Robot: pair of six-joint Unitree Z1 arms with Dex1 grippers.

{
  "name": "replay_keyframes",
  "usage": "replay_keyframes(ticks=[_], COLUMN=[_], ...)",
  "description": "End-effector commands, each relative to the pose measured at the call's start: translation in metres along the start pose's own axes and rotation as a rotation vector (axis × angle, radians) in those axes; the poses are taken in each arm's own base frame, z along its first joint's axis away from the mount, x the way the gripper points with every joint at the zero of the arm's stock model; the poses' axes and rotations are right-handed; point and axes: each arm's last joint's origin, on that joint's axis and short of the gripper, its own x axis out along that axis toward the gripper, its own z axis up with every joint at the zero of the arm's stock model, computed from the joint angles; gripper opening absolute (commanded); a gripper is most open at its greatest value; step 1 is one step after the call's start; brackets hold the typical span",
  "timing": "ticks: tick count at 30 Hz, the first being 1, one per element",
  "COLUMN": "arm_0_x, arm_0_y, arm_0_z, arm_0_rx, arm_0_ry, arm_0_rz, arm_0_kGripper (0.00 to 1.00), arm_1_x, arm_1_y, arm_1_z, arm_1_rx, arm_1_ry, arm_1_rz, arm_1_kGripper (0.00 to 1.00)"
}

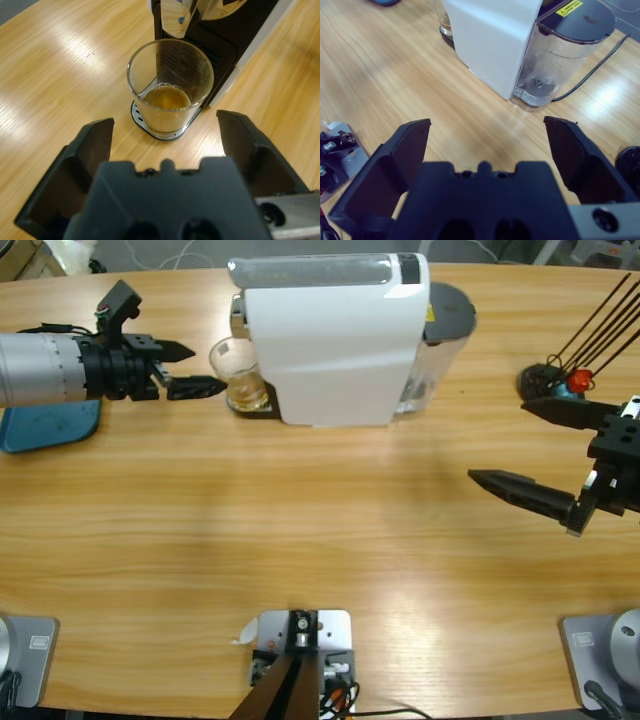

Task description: Pour coffee

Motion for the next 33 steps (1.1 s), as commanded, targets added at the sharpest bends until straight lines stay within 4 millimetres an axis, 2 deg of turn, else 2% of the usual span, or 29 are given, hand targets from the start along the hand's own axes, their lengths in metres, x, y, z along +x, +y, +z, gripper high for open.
replay_keyframes(ticks=[1,20,27,28,29,30,33], arm_0_x=[0.026,0.056,0.062,0.063,0.063,0.064,0.064], arm_0_y=[0.007,0.017,0.019,0.019,0.019,0.019,0.019], arm_0_z=[-0.004,-0.008,-0.008,-0.008,-0.008,-0.008,-0.01], arm_0_rx=[-0.006,-0.021,-0.021,-0.02,-0.018,-0.014,-0.01], arm_0_ry=[0.003,0.025,0.027,0.028,0.029,0.028,0.03], arm_0_rz=[-0.068,-0.129,-0.134,-0.135,-0.137,-0.138,-0.142], arm_0_kGripper=[0.885,0.879,0.81,0.764,0.653,0.605,0.528], arm_1_x=[0.008,0.011,0.012,0.012,0.012,0.012,0.013], arm_1_y=[0.003,0.003,0.003,0.003,0.003,0.003,0.003], arm_1_z=[-0.006,-0.007,-0.007,-0.007,-0.006,-0.006,-0.006], arm_1_rx=[0.007,0.008,0.008,0.009,0.009,0.009,0.009], arm_1_ry=[0.05,0.07,0.073,0.072,0.073,0.073,0.075], arm_1_rz=[0.028,0.027,0.027,0.027,0.027,0.027,0.026], arm_1_kGripper=[1.0,1.0,1.0,1.0,1.0,1.0,1.0])
